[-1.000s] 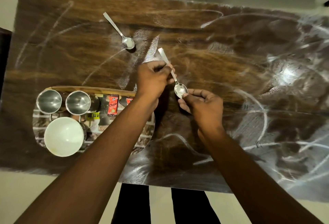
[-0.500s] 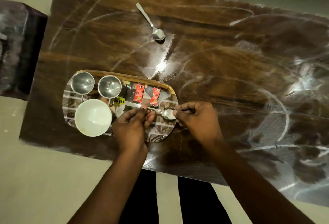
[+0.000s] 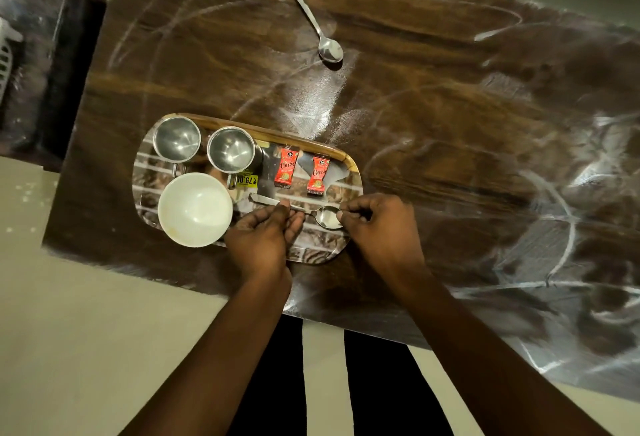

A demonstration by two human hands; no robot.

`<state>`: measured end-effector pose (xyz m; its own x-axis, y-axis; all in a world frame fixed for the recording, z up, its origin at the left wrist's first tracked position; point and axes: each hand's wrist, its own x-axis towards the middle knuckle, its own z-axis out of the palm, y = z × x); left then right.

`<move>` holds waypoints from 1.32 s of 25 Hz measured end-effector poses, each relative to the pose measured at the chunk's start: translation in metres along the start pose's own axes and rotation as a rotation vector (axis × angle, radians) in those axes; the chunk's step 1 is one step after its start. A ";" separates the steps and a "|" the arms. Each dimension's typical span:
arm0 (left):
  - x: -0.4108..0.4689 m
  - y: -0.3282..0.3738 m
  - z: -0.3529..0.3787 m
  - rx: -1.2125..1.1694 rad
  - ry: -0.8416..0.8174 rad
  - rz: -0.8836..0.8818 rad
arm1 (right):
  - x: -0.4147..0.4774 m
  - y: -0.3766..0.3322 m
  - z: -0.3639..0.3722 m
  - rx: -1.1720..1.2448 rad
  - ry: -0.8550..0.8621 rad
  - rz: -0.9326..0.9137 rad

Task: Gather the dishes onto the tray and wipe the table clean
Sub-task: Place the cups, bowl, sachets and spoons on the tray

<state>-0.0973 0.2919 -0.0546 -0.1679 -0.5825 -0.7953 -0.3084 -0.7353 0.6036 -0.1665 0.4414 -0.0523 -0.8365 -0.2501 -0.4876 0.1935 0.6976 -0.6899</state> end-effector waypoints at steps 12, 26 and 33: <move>-0.017 0.005 -0.003 -0.019 0.017 -0.050 | 0.005 -0.016 -0.010 0.154 0.015 0.052; -0.001 0.101 0.075 0.010 -0.356 0.174 | 0.206 -0.109 0.004 0.830 0.159 0.370; 0.006 0.112 0.076 0.028 -0.379 0.180 | 0.212 -0.109 0.007 0.795 0.224 0.410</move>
<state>-0.2036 0.2323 0.0045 -0.5523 -0.5280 -0.6451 -0.2672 -0.6209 0.7369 -0.3607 0.3078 -0.0845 -0.6885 0.1084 -0.7171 0.7225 0.0159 -0.6912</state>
